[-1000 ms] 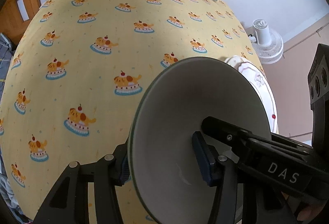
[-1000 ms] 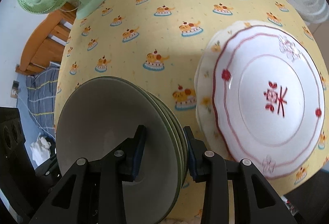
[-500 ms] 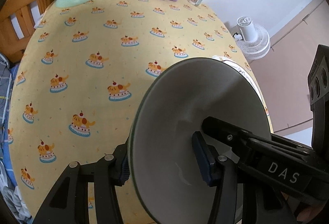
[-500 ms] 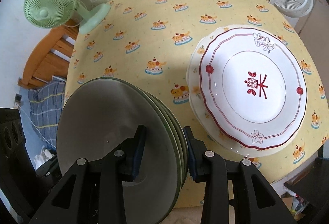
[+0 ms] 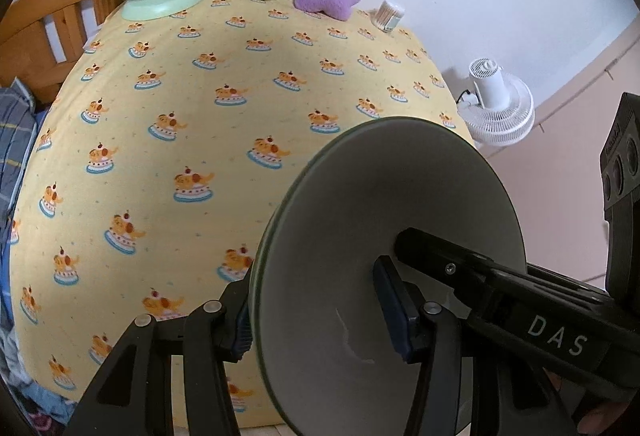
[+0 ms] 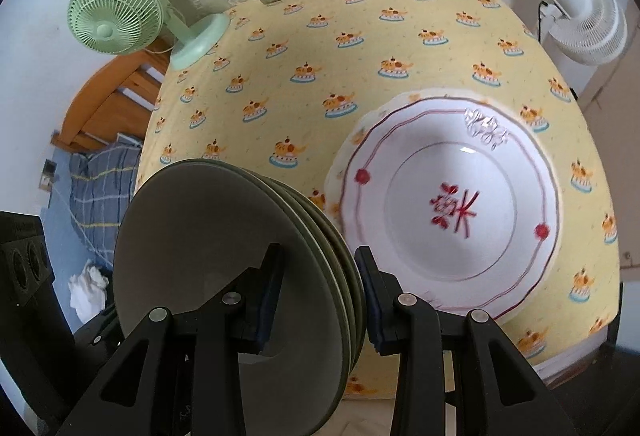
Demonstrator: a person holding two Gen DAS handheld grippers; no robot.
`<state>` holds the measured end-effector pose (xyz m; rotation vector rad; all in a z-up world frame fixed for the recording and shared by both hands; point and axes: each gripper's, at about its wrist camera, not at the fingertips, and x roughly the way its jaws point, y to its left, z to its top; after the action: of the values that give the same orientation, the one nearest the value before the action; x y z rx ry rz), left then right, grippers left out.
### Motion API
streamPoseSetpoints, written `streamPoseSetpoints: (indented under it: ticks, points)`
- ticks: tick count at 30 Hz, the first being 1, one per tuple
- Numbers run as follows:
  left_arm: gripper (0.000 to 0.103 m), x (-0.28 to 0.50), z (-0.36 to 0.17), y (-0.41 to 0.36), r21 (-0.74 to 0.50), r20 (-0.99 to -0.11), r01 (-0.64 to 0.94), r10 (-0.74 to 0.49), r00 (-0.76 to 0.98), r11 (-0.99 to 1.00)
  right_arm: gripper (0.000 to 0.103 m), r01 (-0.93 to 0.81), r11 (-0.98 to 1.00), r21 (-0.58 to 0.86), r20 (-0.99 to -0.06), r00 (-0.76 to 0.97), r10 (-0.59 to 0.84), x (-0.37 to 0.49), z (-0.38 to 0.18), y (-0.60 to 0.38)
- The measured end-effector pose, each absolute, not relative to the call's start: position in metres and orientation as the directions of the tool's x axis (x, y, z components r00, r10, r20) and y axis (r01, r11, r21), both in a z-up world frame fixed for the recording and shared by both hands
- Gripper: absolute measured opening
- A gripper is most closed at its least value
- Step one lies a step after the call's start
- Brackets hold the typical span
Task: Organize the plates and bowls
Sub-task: 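Carry the nested bowl stack over the plate stack with both grippers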
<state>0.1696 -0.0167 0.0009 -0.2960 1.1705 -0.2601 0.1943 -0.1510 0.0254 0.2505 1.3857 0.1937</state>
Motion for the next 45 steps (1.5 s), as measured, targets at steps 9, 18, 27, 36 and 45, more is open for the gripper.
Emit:
streamPoseSetpoints:
  ticks: [9,18,27,36,45]
  points:
    - [0.053,0.177,0.005,-0.057,-0.348,-0.863,0.005,-0.322,0.389,0.938,0.039,-0.05,0.952,0.301,-0.939,0.16,0.305,0.209,0.029,-0.192]
    - [0.053,0.186,0.001,-0.093,-0.348,-0.869,-0.025,-0.312,0.385,0.937,0.039,-0.067,0.949,0.309,-0.939,0.135,0.315,0.223,0.022,-0.229]
    - [0.053,0.199,-0.013,-0.122,-0.365,-0.874,-0.037,-0.328,0.358,0.93,0.039,-0.058,0.954,0.295,-0.948,0.108,0.299,0.236,0.009,-0.26]
    - [0.053,0.213,-0.028,-0.133,-0.375,-0.886,-0.063,-0.338,0.318,0.925,0.039,-0.048,0.956,0.288,-0.954,0.065,0.291,0.248,-0.008,-0.274]
    - [0.053,0.225,-0.028,-0.14,-0.362,-0.888,-0.041,-0.331,0.321,0.931,0.039,-0.039,0.96,0.277,-0.957,0.074,0.279,0.259,-0.011,-0.278]
